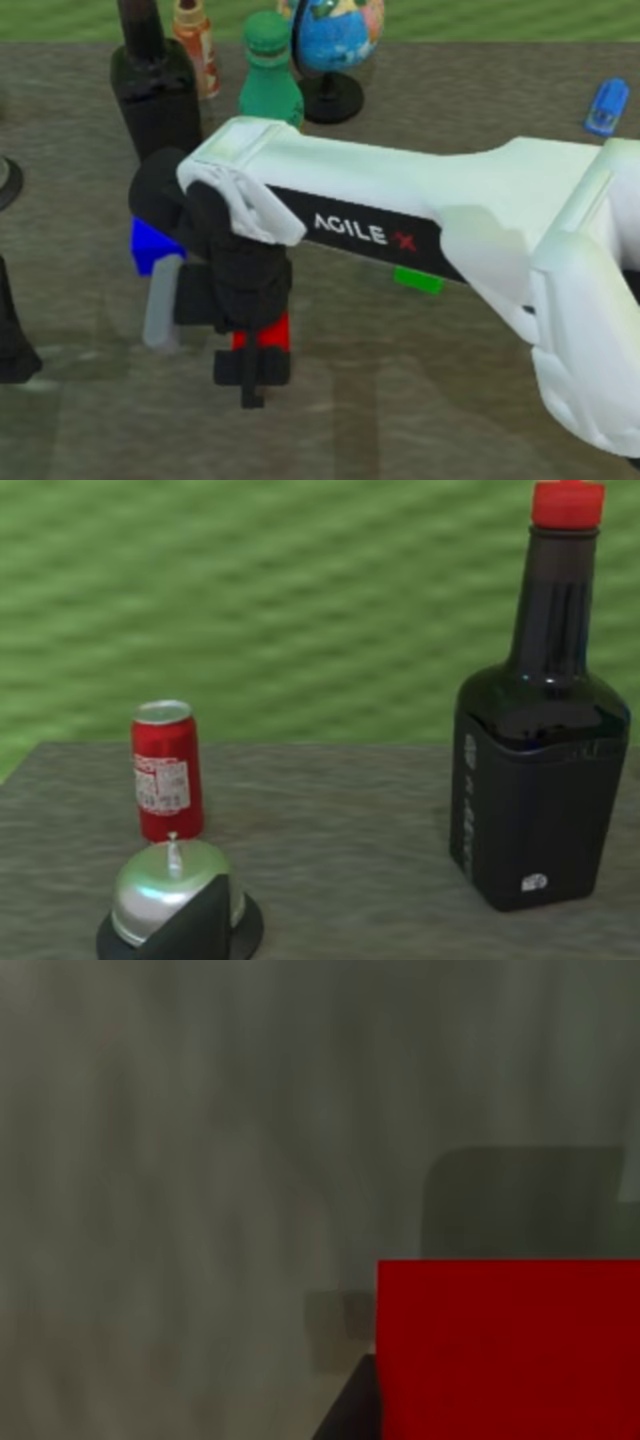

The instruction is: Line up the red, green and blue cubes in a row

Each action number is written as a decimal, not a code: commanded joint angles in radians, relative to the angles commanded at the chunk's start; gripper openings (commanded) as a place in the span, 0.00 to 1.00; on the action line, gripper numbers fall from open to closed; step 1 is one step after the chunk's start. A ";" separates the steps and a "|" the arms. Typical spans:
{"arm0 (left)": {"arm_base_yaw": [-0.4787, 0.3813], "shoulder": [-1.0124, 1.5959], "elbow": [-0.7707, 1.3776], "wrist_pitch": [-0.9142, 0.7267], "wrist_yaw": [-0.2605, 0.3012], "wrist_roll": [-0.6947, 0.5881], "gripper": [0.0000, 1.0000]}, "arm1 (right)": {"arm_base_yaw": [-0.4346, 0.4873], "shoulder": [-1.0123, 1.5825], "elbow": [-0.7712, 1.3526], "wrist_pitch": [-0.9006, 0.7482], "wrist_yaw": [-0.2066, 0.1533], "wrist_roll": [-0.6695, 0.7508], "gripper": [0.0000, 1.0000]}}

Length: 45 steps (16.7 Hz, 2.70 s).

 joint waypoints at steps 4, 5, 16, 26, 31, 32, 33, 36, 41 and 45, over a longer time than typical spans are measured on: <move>0.000 0.000 0.000 0.000 0.000 0.000 1.00 | 0.000 0.000 0.000 0.000 0.000 0.000 0.83; 0.000 0.000 0.000 0.000 0.000 0.000 1.00 | 0.000 0.000 0.000 0.000 0.000 0.000 0.90; 0.000 0.000 0.000 0.000 0.000 0.000 1.00 | 0.000 0.000 0.004 -0.004 0.000 -0.001 1.00; 0.000 0.000 0.000 0.000 0.000 0.000 1.00 | 0.006 -0.014 0.252 -0.266 0.000 -0.003 1.00; 0.000 0.000 0.000 0.000 0.000 0.000 1.00 | -0.034 -0.030 0.218 -0.246 0.001 -0.010 1.00; 0.000 0.000 0.000 0.000 0.000 0.000 1.00 | -0.068 -0.043 0.194 -0.234 0.001 -0.012 1.00; 0.000 0.000 0.000 0.000 0.000 0.000 1.00 | -0.112 -0.057 0.164 -0.220 0.002 -0.014 1.00; 0.000 0.000 0.000 0.000 0.000 0.000 1.00 | -0.276 -0.103 0.060 -0.174 0.003 -0.021 1.00; 0.000 0.000 0.000 0.000 0.000 0.000 1.00 | -0.411 -0.155 -0.043 -0.122 0.007 -0.032 1.00; 0.000 0.000 0.000 0.000 0.000 0.000 1.00 | -0.408 -0.150 -0.043 -0.121 0.007 -0.031 1.00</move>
